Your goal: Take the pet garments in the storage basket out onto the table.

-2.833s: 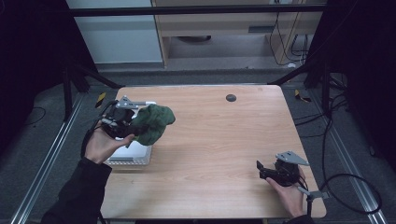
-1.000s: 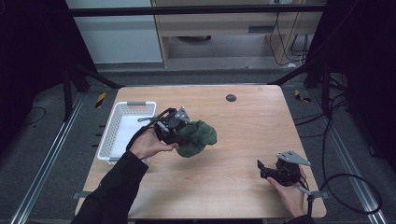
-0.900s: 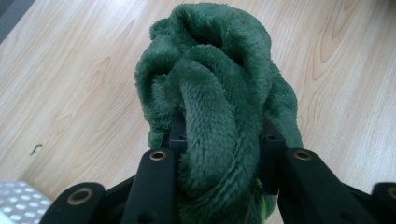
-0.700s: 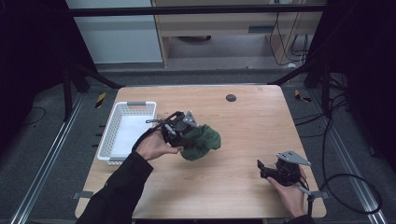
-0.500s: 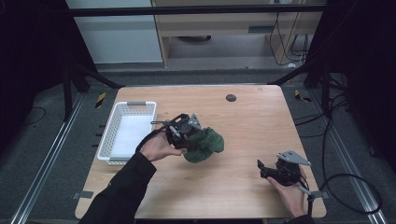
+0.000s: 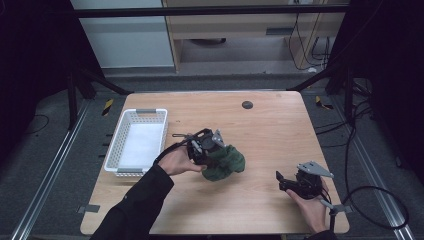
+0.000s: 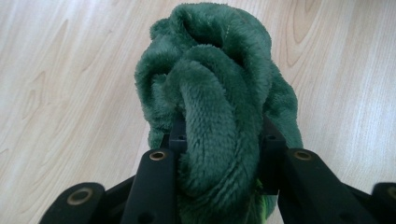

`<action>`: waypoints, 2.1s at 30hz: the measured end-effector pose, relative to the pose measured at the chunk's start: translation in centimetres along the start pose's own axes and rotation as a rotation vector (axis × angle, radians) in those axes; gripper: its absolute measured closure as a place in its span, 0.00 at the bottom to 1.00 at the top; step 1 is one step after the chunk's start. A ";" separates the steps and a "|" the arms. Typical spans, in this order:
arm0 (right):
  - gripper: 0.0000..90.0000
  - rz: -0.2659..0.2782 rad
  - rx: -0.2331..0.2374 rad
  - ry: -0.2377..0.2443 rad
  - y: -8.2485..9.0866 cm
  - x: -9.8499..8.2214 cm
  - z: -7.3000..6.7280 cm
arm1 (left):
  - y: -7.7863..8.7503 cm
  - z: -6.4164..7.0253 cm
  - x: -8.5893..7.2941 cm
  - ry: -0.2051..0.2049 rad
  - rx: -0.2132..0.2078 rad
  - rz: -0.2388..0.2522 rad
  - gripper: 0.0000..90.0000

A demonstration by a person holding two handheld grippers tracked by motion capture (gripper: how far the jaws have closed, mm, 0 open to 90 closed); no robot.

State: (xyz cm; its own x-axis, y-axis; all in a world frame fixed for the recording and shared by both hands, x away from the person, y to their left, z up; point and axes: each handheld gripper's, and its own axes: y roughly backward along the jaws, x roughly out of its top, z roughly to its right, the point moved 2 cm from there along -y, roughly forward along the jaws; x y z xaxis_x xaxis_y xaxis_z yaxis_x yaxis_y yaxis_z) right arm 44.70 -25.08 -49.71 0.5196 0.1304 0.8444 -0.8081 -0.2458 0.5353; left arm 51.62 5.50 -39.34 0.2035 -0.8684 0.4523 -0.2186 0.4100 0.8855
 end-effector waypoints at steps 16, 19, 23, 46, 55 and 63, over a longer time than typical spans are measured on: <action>0.14 -0.004 0.001 0.000 0.0 0.0 -0.1 | -2.4 0.9 0.4 -0.046 -0.023 -0.050 0.73; 0.14 -0.003 0.001 0.001 0.0 0.0 -0.1 | -2.8 1.0 0.4 -0.049 -0.034 -0.047 0.73; 0.14 -0.004 0.001 0.001 0.0 0.0 -0.1 | -3.4 1.1 0.3 -0.054 -0.041 -0.054 0.73; 0.14 -0.007 -0.001 0.008 -0.2 -0.1 0.0 | -4.7 0.8 -1.2 -0.005 -0.067 -0.044 0.49; 0.14 -0.010 0.001 0.006 -0.2 -0.1 -0.1 | -4.2 0.6 -1.5 0.008 -0.052 -0.010 0.36; 0.14 -0.011 0.001 0.006 -0.2 -0.1 -0.1 | -3.3 0.6 -1.7 0.036 -0.036 0.027 0.29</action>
State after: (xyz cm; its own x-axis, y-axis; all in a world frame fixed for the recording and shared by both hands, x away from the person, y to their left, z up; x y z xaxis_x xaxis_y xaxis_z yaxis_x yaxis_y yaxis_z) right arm 44.79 -24.98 -49.87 0.5270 0.1388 0.8385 -0.8021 -0.2449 0.5447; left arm 51.42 5.43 -43.08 0.2324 -0.8463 0.4793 -0.1899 0.4438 0.8758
